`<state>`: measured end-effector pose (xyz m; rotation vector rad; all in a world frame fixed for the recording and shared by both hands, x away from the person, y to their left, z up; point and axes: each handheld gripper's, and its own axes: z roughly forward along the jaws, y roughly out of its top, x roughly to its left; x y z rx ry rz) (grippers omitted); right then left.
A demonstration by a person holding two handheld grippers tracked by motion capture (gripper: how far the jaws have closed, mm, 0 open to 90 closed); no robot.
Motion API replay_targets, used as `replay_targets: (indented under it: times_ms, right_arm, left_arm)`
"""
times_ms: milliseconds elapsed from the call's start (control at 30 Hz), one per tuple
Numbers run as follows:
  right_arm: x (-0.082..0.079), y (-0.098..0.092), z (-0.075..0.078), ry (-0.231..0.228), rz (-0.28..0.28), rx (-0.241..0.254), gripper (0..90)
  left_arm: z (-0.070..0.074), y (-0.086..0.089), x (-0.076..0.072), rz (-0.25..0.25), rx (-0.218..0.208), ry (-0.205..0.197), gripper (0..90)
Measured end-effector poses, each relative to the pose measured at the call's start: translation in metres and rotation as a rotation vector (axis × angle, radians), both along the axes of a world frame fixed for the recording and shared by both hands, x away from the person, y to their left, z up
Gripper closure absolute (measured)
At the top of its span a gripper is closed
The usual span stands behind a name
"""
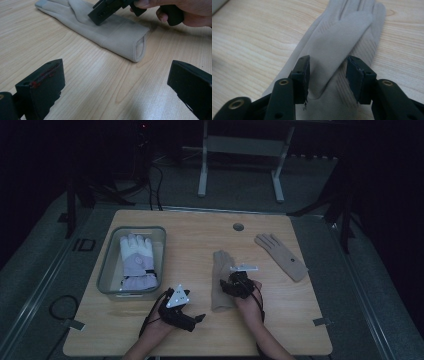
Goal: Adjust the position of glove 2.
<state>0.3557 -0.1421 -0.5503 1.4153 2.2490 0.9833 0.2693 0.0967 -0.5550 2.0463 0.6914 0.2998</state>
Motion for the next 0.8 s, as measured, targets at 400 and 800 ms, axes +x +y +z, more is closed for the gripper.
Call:
replay_targets:
  times_ms: [400,800]
  right_arm:
    - [0.009,-0.045,0.031,-0.105,0.067,-0.010,61.4]
    - [0.048,-0.149,0.041,-0.165,0.023,-0.108,55.2]
  left_arm:
    - [0.000,-0.002,-0.002,-0.014,-0.003,0.005,1.4]
    - [-0.001,-0.005,-0.002,-0.018,-0.005,0.015,1.4]
